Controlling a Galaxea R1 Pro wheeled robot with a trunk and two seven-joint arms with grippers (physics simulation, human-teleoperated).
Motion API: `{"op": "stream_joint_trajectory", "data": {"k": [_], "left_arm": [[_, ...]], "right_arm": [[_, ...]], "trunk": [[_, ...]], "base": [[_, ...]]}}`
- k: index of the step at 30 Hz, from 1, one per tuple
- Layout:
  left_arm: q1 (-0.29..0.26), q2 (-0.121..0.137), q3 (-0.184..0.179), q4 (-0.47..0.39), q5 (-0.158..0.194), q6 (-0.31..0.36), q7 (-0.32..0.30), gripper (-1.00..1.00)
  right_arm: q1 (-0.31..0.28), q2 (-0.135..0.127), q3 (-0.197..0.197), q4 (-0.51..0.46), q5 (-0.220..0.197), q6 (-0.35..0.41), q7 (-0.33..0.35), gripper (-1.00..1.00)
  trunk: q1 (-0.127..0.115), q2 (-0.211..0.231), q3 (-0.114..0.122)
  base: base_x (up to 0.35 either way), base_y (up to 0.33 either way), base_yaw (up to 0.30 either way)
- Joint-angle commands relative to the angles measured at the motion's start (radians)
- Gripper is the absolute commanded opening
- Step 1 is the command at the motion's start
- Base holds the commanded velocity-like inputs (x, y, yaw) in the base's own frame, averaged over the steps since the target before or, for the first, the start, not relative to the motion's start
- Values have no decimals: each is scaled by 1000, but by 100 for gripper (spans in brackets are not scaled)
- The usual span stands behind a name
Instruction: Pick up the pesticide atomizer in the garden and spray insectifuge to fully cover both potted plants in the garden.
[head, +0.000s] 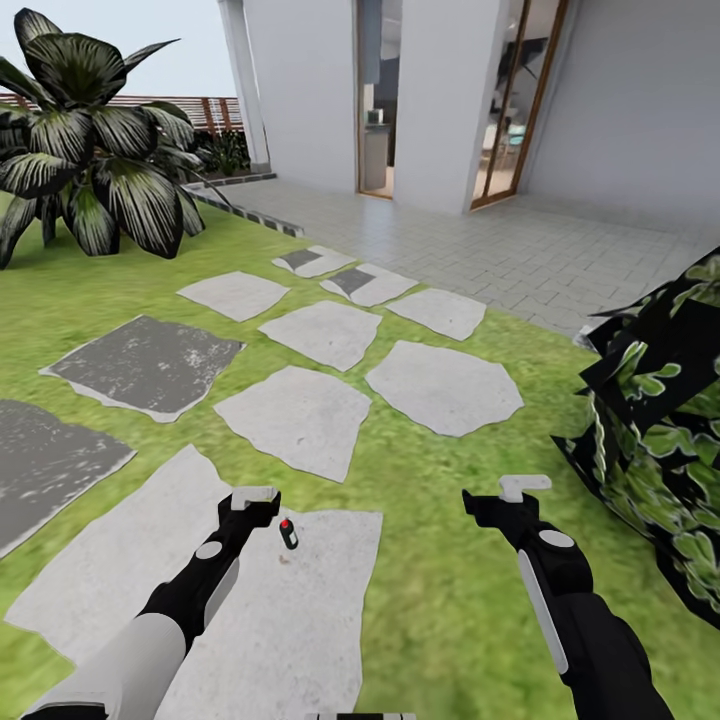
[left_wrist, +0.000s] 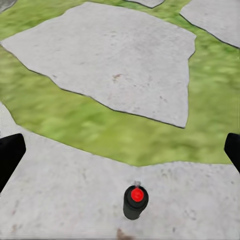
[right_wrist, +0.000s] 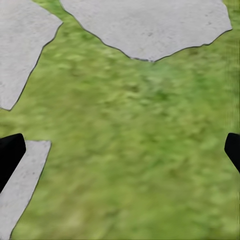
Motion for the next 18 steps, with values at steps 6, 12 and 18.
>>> {"op": "stream_joint_trajectory", "data": {"k": [6, 12, 18], "left_arm": [[-1, 1, 0, 0, 0, -3, 0, 100], [-1, 1, 0, 0, 0, -3, 0, 100], [-1, 0, 2, 1, 1, -3, 0, 100]], "right_arm": [[0, 0, 0, -1, 3, 6, 0, 100], [0, 0, 0, -1, 3, 6, 0, 100], [0, 0, 0, -1, 3, 7, 2, 100]], "trunk": [[0, 0, -3], [0, 0, -3], [15, -28, -15]], "base": [[1, -1, 26], [0, 0, 2], [0, 0, 0]]}}
